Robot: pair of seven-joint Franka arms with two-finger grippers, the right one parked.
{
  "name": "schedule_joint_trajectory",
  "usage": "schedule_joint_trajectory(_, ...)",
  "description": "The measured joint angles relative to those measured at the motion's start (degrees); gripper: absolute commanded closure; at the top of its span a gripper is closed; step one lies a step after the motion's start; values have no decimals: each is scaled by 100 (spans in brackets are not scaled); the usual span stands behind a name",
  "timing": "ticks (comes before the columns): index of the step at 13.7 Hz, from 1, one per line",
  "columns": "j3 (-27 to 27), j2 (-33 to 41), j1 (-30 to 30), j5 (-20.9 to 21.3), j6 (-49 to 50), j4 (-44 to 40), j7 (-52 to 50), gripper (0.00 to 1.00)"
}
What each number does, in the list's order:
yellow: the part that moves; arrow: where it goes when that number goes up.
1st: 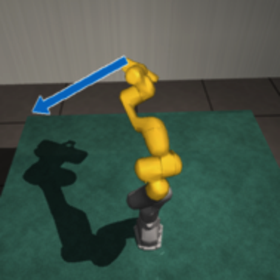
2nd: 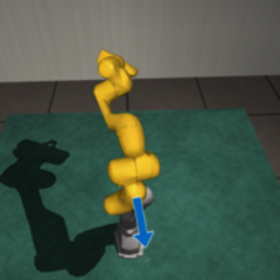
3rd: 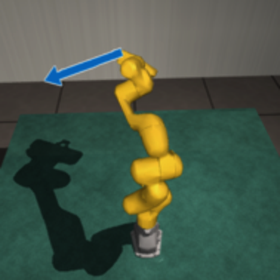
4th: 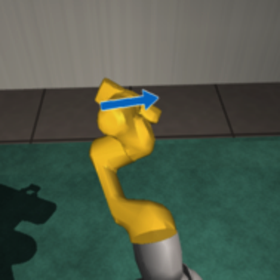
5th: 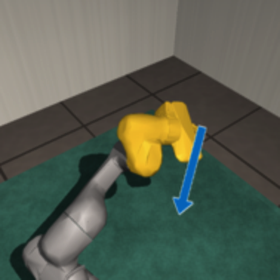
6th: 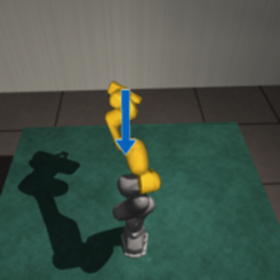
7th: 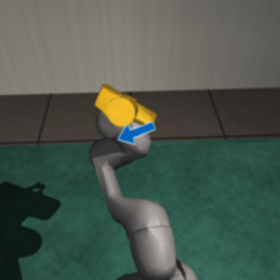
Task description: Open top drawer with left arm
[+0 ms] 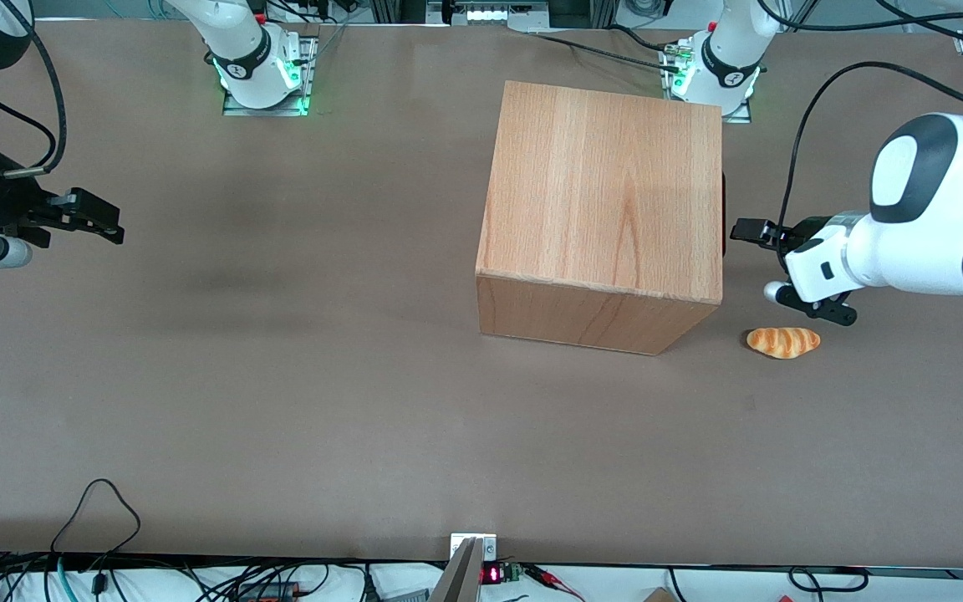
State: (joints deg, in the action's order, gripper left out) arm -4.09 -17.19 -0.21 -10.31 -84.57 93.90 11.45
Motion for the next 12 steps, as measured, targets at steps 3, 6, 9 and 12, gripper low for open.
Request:
schedule_joint_trajectory(3, -5, -138, -8, -147, 7, 28, 0, 0)
schedule_joint_trajectory(6, -17, -238, -8, -207, 20, 63, 5, 0)
schedule_joint_trajectory(9, -27, -257, -8, -207, 87, 93, 10, 0)
schedule_joint_trajectory(12, -27, -258, -1, -208, 171, 119, 14, 0)
